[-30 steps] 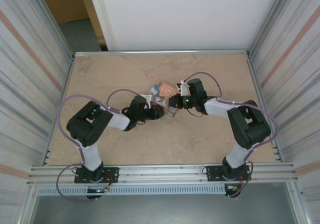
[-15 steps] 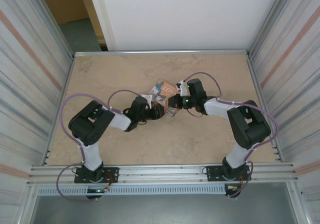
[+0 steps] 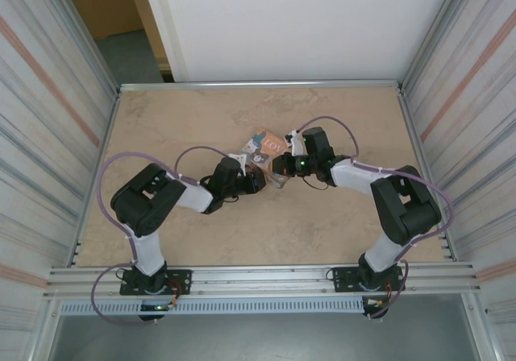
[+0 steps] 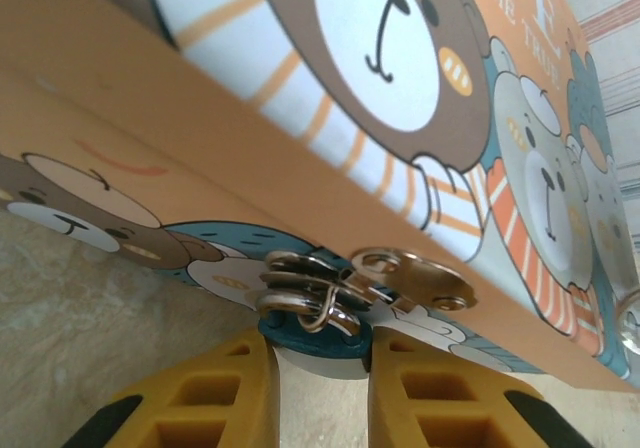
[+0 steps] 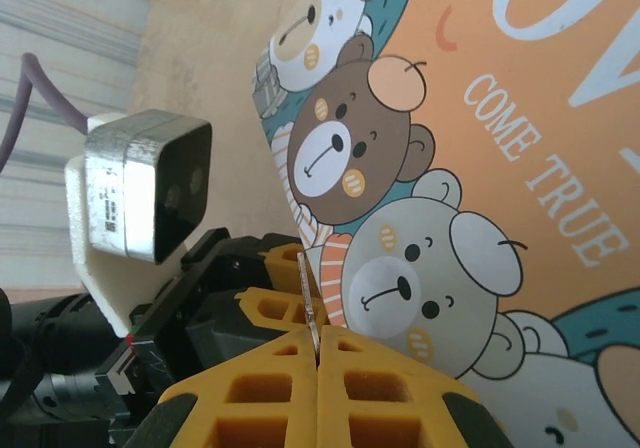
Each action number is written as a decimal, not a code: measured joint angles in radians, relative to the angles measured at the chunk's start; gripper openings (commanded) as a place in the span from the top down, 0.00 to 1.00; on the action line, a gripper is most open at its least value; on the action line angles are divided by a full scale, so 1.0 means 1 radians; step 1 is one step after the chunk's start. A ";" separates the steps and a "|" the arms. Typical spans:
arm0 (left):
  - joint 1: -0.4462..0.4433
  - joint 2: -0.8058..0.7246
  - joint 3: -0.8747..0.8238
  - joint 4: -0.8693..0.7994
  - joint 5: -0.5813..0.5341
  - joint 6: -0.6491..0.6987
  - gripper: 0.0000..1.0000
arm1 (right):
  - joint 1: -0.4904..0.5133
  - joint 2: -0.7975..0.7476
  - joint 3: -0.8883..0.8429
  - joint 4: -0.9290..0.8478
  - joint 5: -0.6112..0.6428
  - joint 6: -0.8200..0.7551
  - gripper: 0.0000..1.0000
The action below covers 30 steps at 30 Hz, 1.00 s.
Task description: Unlock the padlock with the key
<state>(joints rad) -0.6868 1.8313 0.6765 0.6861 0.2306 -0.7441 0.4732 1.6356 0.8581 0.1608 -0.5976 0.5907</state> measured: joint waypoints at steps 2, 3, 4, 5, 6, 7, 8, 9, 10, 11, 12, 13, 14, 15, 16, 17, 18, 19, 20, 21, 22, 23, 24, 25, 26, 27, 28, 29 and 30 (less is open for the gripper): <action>-0.003 -0.018 0.000 -0.030 0.001 -0.013 0.80 | 0.000 -0.041 -0.008 -0.022 0.011 -0.012 1.00; -0.004 -0.028 -0.002 -0.043 0.003 -0.018 0.81 | 0.000 -0.070 -0.017 -0.035 0.021 -0.024 1.00; -0.005 -0.038 -0.002 -0.051 0.003 -0.025 0.81 | 0.000 -0.095 -0.026 -0.044 0.026 -0.031 1.00; -0.008 -0.051 -0.001 -0.062 0.003 -0.036 0.82 | 0.000 -0.129 -0.040 -0.053 0.034 -0.043 1.00; -0.008 -0.064 -0.001 -0.073 0.004 -0.049 0.83 | 0.001 -0.163 -0.058 -0.064 0.047 -0.055 1.00; -0.008 -0.073 -0.001 -0.084 0.005 -0.058 0.84 | 0.004 -0.193 -0.073 -0.075 0.056 -0.063 1.00; -0.008 -0.085 0.000 -0.098 0.009 -0.072 0.84 | 0.008 -0.229 -0.093 -0.087 0.071 -0.077 1.00; -0.008 -0.094 0.000 -0.114 0.012 -0.084 0.84 | 0.015 -0.264 -0.114 -0.097 0.086 -0.087 1.00; -0.009 -0.101 0.001 -0.128 0.014 -0.093 0.84 | 0.023 -0.290 -0.131 -0.105 0.098 -0.096 1.00; -0.009 -0.106 0.002 -0.143 0.015 -0.100 0.83 | 0.032 -0.320 -0.152 -0.116 0.110 -0.106 1.00; -0.009 -0.110 0.003 -0.156 0.015 -0.105 0.82 | 0.038 -0.343 -0.169 -0.126 0.122 -0.111 1.00; -0.009 -0.114 0.003 -0.170 0.014 -0.109 0.80 | 0.044 -0.362 -0.185 -0.136 0.131 -0.115 1.00; -0.009 -0.117 0.003 -0.188 0.011 -0.110 0.78 | 0.046 -0.376 -0.198 -0.146 0.136 -0.124 1.00; -0.009 -0.121 0.003 -0.203 0.010 -0.111 0.77 | 0.047 -0.383 -0.206 -0.157 0.143 -0.130 1.00; -0.009 -0.124 0.004 -0.221 0.005 -0.108 0.74 | 0.046 -0.385 -0.210 -0.171 0.156 -0.133 1.00; -0.008 -0.127 0.004 -0.235 0.001 -0.103 0.71 | 0.046 -0.385 -0.210 -0.183 0.162 -0.138 1.00; -0.006 -0.129 0.004 -0.245 -0.002 -0.097 0.67 | 0.043 -0.385 -0.210 -0.189 0.165 -0.141 1.00; -0.003 -0.134 0.004 -0.255 -0.008 -0.087 0.63 | 0.041 -0.384 -0.209 -0.194 0.164 -0.148 1.00; 0.001 -0.139 0.004 -0.259 -0.012 -0.080 0.59 | 0.037 -0.379 -0.205 -0.197 0.162 -0.153 1.00; 0.006 -0.144 0.004 -0.259 -0.016 -0.072 0.56 | 0.034 -0.373 -0.199 -0.200 0.159 -0.156 1.00; 0.014 -0.151 0.002 -0.258 -0.019 -0.062 0.52 | 0.029 -0.360 -0.188 -0.201 0.154 -0.158 1.00; 0.022 -0.158 0.000 -0.255 -0.020 -0.054 0.49 | 0.023 -0.341 -0.172 -0.200 0.148 -0.159 1.00; 0.029 -0.163 -0.002 -0.247 -0.022 -0.043 0.46 | 0.019 -0.323 -0.156 -0.197 0.142 -0.159 1.00; 0.037 -0.166 -0.005 -0.238 -0.023 -0.035 0.44 | 0.014 -0.302 -0.139 -0.191 0.132 -0.159 1.00; 0.046 -0.167 -0.008 -0.223 -0.022 -0.023 0.42 | 0.009 -0.280 -0.122 -0.184 0.124 -0.158 1.00; 0.055 -0.167 -0.011 -0.209 -0.019 -0.013 0.40 | 0.008 -0.262 -0.110 -0.178 0.117 -0.158 1.00; 0.063 -0.167 -0.016 -0.193 -0.014 -0.004 0.39 | 0.005 -0.239 -0.095 -0.168 0.107 -0.157 1.00; 0.074 -0.166 -0.021 -0.174 -0.007 0.010 0.38 | 0.003 -0.217 -0.082 -0.157 0.100 -0.156 1.00; 0.081 -0.162 -0.025 -0.154 0.001 0.018 0.38 | 0.003 -0.201 -0.073 -0.146 0.095 -0.155 1.00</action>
<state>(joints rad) -0.6056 1.6695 0.6518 0.5323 0.2314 -0.7261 0.4759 1.4345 0.7849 0.0143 -0.5022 0.4355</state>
